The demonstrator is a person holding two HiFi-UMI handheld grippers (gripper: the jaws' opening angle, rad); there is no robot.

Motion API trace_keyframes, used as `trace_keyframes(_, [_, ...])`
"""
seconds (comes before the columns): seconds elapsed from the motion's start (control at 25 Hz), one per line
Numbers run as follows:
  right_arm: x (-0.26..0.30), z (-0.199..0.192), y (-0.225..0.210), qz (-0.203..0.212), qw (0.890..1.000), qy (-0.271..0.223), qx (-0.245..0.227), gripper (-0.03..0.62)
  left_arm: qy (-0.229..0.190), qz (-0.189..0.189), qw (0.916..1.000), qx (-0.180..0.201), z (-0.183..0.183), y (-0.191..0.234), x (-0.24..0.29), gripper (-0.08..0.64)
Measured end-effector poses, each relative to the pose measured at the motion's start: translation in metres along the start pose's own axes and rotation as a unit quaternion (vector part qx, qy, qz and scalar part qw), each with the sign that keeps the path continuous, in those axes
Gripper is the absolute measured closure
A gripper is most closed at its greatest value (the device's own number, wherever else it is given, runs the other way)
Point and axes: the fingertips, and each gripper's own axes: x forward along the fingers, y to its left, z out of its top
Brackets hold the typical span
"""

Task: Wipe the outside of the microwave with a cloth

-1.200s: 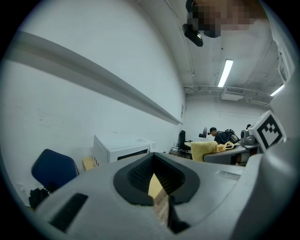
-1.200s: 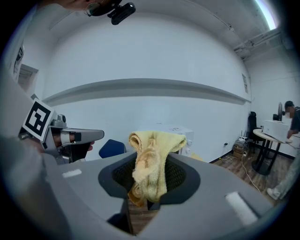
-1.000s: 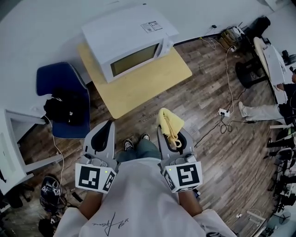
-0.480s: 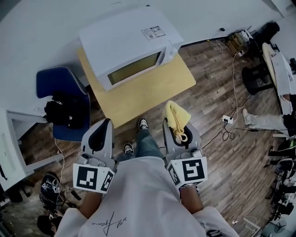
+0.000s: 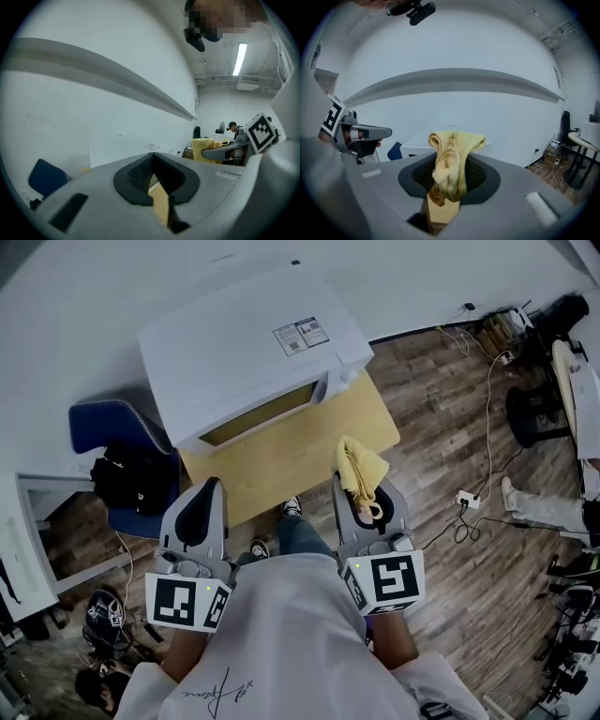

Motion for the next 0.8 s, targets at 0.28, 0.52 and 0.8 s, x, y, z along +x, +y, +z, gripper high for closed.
trace_keyframes(0.28, [0.051, 0.016, -0.043, 0.032, 0.999, 0.012, -0.009, 0.476, -0.008, 0.068, 0.9975, -0.017, 0.01, 0.01, 0.038, 0.568])
trace_keyframes(0.52, [0.085, 0.03, -0.064, 0.082, 0.996, 0.023, -0.016, 0.476, -0.023, 0.143, 0.9881, -0.052, 0.009, 0.02, 0.047, 0.568])
trace_keyframes(0.8, [0.109, 0.06, -0.075, 0.119, 0.99, 0.008, -0.074, 0.47, -0.027, 0.146, 0.9877, -0.05, 0.007, 0.015, 0.056, 0.568])
